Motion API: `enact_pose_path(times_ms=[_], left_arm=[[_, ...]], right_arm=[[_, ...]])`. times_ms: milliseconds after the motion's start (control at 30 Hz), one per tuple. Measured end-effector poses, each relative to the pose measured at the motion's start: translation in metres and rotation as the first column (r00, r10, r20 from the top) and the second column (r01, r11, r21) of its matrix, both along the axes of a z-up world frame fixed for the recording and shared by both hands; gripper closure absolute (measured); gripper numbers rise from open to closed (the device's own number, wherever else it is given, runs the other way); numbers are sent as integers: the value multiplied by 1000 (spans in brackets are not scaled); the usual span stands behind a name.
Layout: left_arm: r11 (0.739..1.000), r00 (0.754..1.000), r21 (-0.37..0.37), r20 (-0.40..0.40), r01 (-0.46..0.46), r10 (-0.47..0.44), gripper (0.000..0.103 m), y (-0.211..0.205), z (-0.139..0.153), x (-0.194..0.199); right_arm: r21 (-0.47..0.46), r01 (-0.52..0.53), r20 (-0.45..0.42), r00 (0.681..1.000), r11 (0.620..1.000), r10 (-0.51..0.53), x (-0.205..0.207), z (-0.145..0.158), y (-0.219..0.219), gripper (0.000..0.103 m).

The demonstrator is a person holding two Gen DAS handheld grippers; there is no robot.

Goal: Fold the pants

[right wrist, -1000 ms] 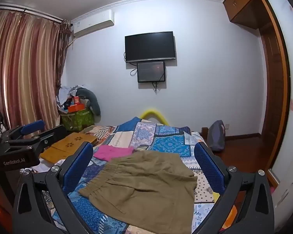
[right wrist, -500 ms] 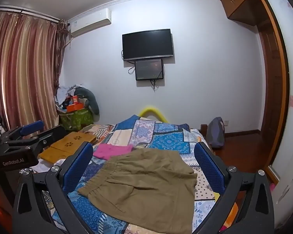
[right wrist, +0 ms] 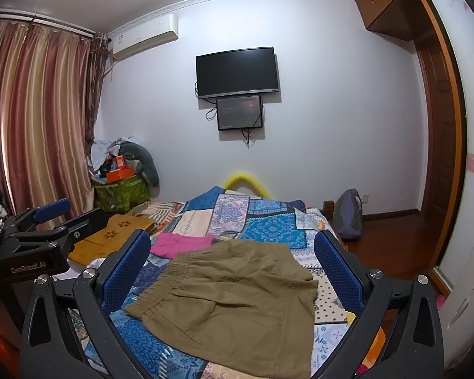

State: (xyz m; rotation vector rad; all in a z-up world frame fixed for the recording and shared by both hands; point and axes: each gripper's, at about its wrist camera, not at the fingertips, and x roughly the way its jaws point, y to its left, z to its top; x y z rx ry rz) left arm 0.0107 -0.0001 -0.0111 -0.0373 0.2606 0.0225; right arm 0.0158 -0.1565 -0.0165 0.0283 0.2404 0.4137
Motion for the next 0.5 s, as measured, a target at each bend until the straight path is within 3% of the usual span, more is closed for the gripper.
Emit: enact_pose_path(times_ms=[500], left_arm=[[1000,1000,7,6,-5,4,0,-1,1,-2]], right_arm=[[3,11,-6,1000,1000,-11,2,-2,-3,0]])
